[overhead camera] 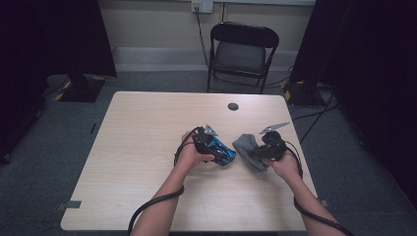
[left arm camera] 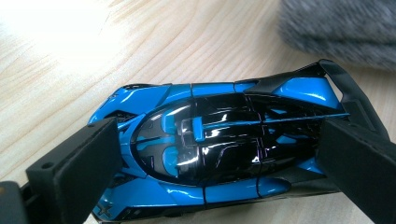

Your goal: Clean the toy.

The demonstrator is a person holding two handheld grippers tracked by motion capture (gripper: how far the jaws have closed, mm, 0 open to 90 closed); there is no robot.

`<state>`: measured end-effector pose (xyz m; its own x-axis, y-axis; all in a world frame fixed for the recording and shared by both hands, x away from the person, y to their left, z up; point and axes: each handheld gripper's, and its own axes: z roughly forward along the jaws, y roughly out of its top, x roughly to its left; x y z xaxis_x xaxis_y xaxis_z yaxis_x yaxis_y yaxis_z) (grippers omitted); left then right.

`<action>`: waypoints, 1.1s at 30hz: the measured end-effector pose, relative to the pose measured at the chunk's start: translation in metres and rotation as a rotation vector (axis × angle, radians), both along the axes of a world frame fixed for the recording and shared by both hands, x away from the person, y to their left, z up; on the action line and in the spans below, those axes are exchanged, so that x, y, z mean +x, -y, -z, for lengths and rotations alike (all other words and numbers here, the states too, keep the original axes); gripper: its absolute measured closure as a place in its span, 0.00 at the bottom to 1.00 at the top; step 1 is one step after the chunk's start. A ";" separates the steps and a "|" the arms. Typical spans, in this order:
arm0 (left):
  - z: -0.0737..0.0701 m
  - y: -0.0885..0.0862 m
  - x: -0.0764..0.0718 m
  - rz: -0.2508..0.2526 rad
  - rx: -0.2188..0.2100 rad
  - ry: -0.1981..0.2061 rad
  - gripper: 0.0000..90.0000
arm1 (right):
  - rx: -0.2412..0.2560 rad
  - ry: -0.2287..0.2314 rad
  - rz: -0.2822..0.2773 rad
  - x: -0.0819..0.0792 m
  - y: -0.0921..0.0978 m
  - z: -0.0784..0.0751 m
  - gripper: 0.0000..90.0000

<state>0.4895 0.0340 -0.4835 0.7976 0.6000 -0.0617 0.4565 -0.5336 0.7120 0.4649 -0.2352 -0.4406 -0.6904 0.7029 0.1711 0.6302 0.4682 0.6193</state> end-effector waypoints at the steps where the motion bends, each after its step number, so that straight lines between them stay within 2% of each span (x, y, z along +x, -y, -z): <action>1: 0.000 0.000 0.000 0.000 0.000 0.000 0.00 | -0.007 0.012 0.012 0.004 -0.003 -0.002 0.85; 5: 0.000 -0.001 0.000 0.005 -0.001 0.004 0.00 | -0.016 0.038 0.039 0.019 -0.014 -0.004 0.84; 13: 0.001 -0.001 -0.001 0.004 -0.011 0.012 0.00 | -0.037 0.040 0.057 0.044 -0.036 0.000 0.84; 18: 0.002 -0.002 -0.001 0.002 -0.018 0.013 0.00 | -0.047 0.048 0.041 0.051 -0.048 0.004 0.84; 25: 0.002 -0.002 -0.001 0.003 -0.024 0.015 0.00 | -0.050 0.025 0.037 0.063 -0.064 0.014 0.84; 30: 0.003 -0.002 -0.002 0.000 -0.028 0.020 0.00 | -0.072 0.019 0.013 0.066 -0.078 0.025 0.83; 33: 0.003 -0.002 -0.002 0.001 -0.027 0.023 0.00 | -0.109 0.023 0.000 0.065 -0.086 0.029 0.83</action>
